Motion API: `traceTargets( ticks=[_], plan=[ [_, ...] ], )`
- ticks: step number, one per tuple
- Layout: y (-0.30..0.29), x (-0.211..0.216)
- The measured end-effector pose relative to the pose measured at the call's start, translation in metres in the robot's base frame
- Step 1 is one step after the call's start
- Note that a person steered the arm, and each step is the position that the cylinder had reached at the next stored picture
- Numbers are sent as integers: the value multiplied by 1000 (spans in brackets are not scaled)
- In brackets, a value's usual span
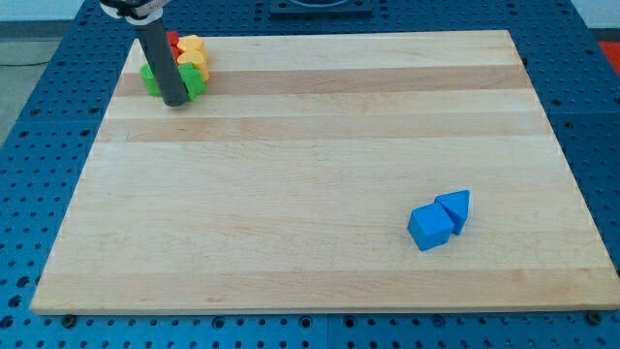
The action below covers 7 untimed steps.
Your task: Move your arm below the blue cube
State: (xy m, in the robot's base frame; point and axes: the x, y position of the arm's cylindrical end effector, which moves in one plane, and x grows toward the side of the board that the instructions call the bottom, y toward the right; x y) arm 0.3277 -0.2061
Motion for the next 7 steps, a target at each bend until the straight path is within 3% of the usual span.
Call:
traceTargets(
  ticks=[2, 3, 5, 6, 7],
  plan=[
    [0, 1],
    [2, 52],
    [49, 210],
    [106, 271],
    [181, 285]
  ],
)
